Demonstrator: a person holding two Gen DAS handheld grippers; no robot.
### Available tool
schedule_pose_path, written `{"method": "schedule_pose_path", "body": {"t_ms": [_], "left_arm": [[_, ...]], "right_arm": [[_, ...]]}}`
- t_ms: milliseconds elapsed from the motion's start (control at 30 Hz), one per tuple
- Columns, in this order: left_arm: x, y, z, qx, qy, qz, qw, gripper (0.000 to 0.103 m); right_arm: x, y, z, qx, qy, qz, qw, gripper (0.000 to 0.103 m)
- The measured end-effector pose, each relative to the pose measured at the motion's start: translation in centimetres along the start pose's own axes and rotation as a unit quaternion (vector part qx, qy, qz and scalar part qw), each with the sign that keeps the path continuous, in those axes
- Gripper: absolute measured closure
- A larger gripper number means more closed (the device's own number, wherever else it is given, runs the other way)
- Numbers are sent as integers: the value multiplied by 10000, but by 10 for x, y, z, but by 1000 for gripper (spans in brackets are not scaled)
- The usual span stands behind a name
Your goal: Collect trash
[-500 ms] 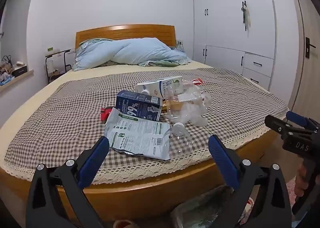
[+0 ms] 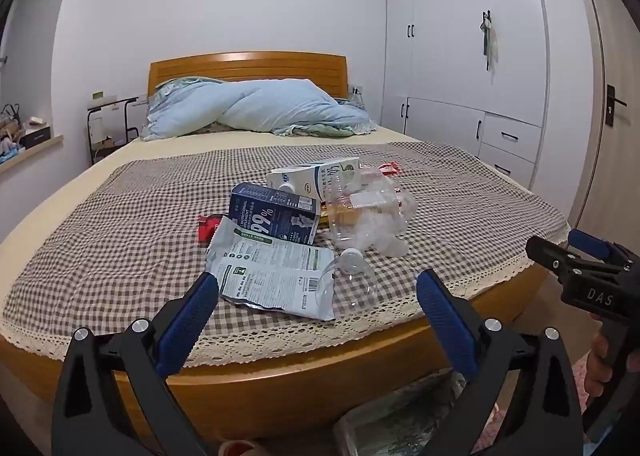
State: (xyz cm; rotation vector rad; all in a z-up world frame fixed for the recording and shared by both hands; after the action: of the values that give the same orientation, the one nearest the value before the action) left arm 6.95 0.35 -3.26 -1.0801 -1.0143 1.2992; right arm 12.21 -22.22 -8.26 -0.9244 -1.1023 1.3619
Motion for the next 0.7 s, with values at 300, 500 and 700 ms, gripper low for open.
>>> {"method": "schedule_pose_path", "body": {"t_ms": [300,500,700], "left_arm": [[-1,1,-4,12,83,62,9999,7],[-2,2,-6,10,118,43,9999,7],[-3,1,-6,-14,112,42,9999,7]], "right_arm": [[8,-4,0,-60,37,51,10000,7],[9,-6,-1,-78,52,70,9999,7],[9,-4,-2,-104,87,68,9999,7]]}}
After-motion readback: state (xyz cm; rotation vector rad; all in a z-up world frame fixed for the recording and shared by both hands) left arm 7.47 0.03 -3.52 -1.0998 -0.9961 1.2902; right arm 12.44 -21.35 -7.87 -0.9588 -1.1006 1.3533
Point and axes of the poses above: each gripper's, at about its wrist camera, not at the fingertips, and z roughly against the way its jaws point, x to its left, y to its underside, the point moved 9 cm from there along -z, roughly the way its jaws point, and after that the axes turned 13 degrees about -x, right-handed, at the moved point
